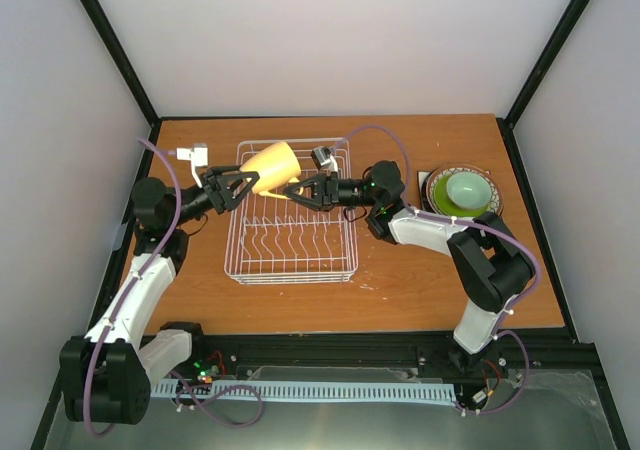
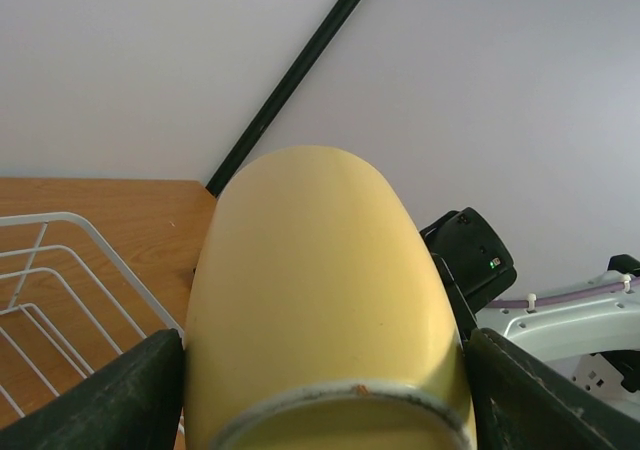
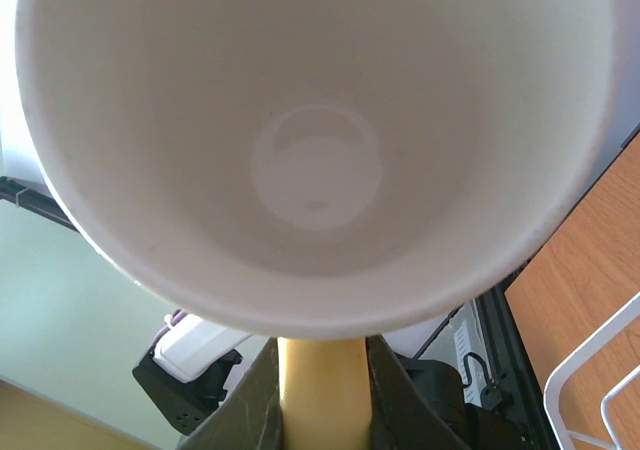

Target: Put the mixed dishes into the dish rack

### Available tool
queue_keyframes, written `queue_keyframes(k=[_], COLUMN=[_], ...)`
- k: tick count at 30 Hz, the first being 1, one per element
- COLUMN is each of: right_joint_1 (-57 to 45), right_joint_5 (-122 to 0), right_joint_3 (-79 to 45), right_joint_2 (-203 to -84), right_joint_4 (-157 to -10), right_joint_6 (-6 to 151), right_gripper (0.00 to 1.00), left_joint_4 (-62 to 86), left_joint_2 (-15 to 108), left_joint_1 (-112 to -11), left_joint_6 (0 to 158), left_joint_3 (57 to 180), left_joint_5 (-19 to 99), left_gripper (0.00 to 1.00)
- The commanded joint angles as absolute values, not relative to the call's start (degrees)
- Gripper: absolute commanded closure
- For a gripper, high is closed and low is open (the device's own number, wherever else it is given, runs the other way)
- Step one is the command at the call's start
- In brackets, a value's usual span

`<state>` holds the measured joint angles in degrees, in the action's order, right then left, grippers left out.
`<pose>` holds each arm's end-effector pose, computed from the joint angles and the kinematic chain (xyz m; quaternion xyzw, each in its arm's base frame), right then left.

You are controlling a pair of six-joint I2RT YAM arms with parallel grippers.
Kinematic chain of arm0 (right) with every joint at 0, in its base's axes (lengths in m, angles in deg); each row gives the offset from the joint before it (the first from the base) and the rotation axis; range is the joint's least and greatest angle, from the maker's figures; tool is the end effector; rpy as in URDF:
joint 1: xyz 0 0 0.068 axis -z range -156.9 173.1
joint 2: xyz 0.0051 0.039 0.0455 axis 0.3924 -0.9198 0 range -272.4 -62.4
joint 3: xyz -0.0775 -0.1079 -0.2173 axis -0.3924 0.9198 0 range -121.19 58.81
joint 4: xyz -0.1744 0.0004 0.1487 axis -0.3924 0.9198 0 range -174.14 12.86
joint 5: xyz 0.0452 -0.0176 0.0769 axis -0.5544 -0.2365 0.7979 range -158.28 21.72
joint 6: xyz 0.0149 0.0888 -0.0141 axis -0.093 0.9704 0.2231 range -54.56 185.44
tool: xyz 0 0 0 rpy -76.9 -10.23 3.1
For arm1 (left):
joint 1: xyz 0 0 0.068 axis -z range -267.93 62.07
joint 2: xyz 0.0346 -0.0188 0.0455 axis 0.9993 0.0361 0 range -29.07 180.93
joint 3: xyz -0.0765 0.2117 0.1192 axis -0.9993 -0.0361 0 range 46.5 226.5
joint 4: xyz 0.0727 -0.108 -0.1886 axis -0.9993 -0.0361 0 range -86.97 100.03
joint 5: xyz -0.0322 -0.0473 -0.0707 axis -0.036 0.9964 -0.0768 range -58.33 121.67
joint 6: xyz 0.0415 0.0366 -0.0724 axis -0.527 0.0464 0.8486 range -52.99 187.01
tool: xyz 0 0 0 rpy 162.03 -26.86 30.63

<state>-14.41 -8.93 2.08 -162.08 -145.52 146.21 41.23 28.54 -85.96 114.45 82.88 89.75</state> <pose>0.2474 0.2784 0.2924 -0.1861 0.6203 0.7536 0.1129 0.2192 -0.0769 0.3208 0.1256 0.6621 -0.5634 0.4779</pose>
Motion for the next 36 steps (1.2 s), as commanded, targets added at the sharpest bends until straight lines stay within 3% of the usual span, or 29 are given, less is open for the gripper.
queue_keyframes(k=[1,4,9,16,25,36], right_joint_1=[-15.37,-15.30,-15.05,-14.21,-12.93,-12.15], right_joint_5=[-9.78,-9.97,-10.28,-10.68,-10.97,-10.98], right_joint_3=[-0.55,-0.35,0.10,0.66,3.13,4.92], right_joint_2=[-162.64,-162.94,-163.29,-163.53,-163.32,-164.47], right_joint_4=[-147.04,-146.89,-147.10,-147.70,-148.82,-150.52], right_joint_6=[143.07,142.79,142.59,142.75,142.68,142.80], right_gripper=[0.95,0.91,0.72,0.70,0.56,0.55], left_joint_4=[40.52,37.11,30.31,25.86,18.11,13.86], left_joint_2=[28.63,28.87,28.61,28.60,29.32,32.29], left_joint_1=[-85.03,-85.06,-85.06,-85.03,-85.03,-85.03], left_joint_6=[113.21,111.16,106.66,103.66,97.97,94.21], left_joint_3=[86.47,88.01,91.18,92.88,96.79,100.39], left_joint_5=[91.87,91.84,91.26,90.62,88.58,86.69], left_gripper=[0.96,0.99,0.99,0.99,0.99,0.99])
